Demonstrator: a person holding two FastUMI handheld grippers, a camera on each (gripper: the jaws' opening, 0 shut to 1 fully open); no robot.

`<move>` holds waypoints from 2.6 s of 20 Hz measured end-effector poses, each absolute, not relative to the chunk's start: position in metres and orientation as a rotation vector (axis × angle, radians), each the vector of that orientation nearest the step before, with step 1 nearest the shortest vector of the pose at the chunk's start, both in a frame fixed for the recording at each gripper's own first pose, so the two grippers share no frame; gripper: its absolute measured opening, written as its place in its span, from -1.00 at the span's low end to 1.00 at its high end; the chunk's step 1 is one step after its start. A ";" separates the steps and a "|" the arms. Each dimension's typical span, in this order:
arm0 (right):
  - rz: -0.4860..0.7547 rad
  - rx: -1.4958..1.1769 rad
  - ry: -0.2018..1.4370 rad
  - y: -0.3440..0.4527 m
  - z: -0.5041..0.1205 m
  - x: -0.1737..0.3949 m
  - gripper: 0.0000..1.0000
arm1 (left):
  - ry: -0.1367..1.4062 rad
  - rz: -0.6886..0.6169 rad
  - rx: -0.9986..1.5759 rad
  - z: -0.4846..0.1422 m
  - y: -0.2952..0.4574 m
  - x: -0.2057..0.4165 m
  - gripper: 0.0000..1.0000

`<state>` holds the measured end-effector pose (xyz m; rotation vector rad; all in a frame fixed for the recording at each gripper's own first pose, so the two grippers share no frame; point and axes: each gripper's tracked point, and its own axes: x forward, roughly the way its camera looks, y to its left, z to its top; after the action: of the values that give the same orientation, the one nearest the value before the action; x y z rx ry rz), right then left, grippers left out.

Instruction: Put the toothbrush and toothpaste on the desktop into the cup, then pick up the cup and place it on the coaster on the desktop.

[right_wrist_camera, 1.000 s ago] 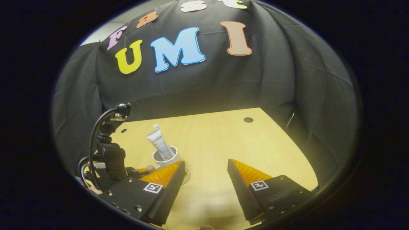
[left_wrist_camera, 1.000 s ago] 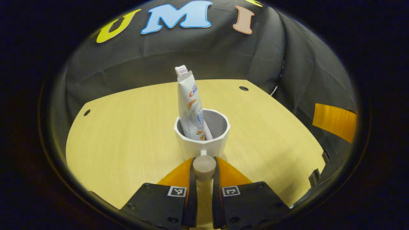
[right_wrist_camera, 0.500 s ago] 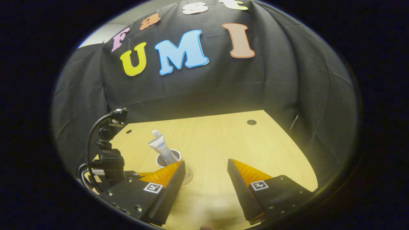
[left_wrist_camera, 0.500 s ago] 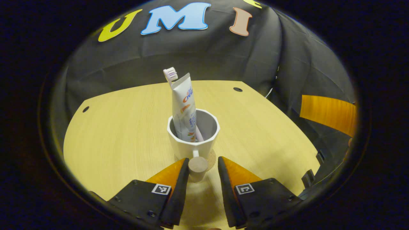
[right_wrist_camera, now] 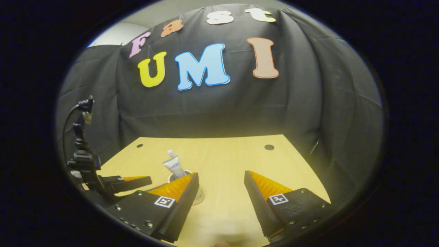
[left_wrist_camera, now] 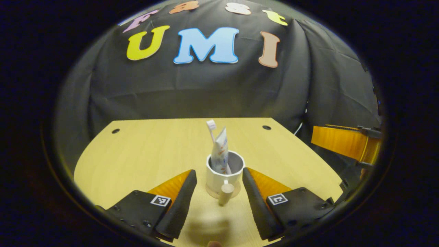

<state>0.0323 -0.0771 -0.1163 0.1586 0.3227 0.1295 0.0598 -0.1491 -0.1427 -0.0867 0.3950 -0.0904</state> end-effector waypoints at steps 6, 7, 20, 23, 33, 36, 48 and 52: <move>0.105 0.087 0.240 -0.073 -0.091 0.030 0.68 | 0.218 -0.042 -0.091 -0.074 -0.122 0.060 0.75; 0.101 0.079 0.227 -0.071 -0.088 0.029 0.68 | 0.196 -0.036 -0.090 -0.065 -0.116 0.059 0.75; -0.040 0.048 0.112 -0.068 -0.052 0.011 0.68 | 0.074 -0.027 -0.051 -0.018 -0.073 0.053 0.73; -0.065 0.046 0.106 -0.069 -0.048 0.012 0.60 | 0.067 -0.044 -0.038 -0.016 -0.069 0.055 0.75; -0.128 0.064 0.044 -0.089 -0.029 0.008 0.68 | 0.063 -0.094 -0.049 -0.014 -0.074 0.062 0.74; -0.124 0.066 0.063 -0.099 -0.037 0.004 0.68 | 0.069 -0.083 -0.062 -0.017 -0.078 0.065 0.75; -0.037 0.065 0.051 -0.158 -0.053 -0.012 0.60 | 0.058 0.063 -0.073 -0.023 -0.116 0.047 0.75; -0.055 0.059 0.039 -0.191 -0.055 -0.016 0.68 | 0.055 0.058 -0.068 -0.020 -0.150 0.047 0.76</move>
<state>-0.0157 -0.1906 -0.0555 0.0589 0.0387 -0.0547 0.0465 -0.1500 -0.0203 -0.0676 0.0554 0.0576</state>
